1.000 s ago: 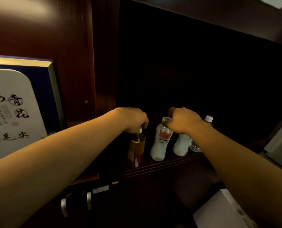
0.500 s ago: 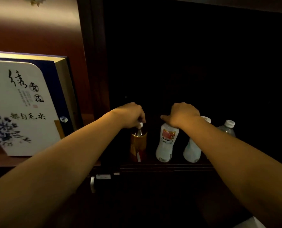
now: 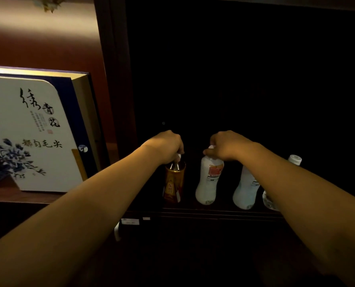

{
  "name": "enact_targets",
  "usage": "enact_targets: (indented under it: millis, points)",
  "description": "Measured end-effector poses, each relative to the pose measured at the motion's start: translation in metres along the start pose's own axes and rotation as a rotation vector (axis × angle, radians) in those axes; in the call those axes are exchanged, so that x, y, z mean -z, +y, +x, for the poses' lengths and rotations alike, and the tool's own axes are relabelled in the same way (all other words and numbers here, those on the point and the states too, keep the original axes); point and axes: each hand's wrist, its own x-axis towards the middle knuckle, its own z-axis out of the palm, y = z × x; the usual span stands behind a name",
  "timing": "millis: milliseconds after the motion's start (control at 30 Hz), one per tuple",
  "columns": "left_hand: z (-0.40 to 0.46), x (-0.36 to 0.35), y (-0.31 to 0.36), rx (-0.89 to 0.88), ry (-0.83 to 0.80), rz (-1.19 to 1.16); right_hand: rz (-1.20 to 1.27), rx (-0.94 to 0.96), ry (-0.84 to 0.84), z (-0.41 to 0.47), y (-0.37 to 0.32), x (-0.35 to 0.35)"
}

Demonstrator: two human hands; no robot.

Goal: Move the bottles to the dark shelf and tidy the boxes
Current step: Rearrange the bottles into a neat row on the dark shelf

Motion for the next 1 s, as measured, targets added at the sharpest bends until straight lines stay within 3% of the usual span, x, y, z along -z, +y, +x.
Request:
enact_targets:
  millis: [433, 667, 1000]
  points:
    - [-0.001, 0.004, 0.005, 0.028, -0.023, 0.052, 0.223, 0.112, -0.207, -0.008, 0.001, 0.017]
    - [-0.003, 0.005, 0.002, 0.026, -0.021, 0.025, 0.017, -0.036, 0.005, -0.006, -0.007, 0.009]
    - [-0.002, 0.003, 0.001, 0.034, -0.019, 0.025, 0.053, -0.033, -0.041, -0.006, -0.009, 0.01]
